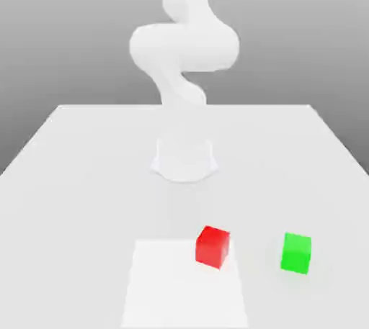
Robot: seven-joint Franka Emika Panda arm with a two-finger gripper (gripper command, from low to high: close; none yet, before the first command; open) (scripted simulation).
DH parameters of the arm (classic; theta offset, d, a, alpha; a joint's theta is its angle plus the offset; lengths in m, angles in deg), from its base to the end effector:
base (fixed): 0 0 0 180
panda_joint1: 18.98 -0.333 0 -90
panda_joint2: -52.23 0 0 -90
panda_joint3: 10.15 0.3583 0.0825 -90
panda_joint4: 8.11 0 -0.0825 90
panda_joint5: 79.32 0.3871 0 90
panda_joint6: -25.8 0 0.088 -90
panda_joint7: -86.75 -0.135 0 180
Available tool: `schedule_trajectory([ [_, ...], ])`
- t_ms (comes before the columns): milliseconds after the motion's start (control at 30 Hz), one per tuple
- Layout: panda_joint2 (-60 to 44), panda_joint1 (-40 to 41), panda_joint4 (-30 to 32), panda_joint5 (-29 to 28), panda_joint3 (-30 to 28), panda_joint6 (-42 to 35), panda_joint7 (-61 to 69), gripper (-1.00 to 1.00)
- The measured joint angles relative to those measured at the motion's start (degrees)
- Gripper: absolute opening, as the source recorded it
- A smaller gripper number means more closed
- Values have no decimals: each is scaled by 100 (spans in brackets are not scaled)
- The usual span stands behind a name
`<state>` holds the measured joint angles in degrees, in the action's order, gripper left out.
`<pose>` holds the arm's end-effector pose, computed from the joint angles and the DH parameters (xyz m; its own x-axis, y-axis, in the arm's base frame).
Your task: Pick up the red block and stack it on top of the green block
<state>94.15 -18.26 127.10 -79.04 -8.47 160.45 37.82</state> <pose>0.3685 0.0102 0.6715 0.4999 -0.7430 0.4451 -0.5600 -0.6693 -0.4883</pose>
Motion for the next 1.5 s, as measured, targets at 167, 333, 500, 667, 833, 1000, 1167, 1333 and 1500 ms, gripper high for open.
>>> schedule_trajectory([
  [167, -950, 156, 791, 60, 384, 676, -739, 0],
  [333, -1903, 277, 1577, 112, 729, 1348, -1486, 0],
  [500, -2985, 319, 2429, 171, 1011, 2098, -2313, 0],
  [667, -4301, 320, 2867, -149, 1054, 3076, -3111, 0],
  [833, -5311, -188, 2747, -940, 358, 3915, -3705, -100],
  [1000, -5311, -186, 2747, -950, 360, 3926, -3716, -100],
  [1167, -4834, -34, 2818, -517, 626, 3526, -3406, -100],
  [1333, -3927, -252, 2886, 98, 785, 2690, -2915, -100],
  [1500, -3866, -1370, 2224, 160, 1311, 1971, -2447, -100],
])
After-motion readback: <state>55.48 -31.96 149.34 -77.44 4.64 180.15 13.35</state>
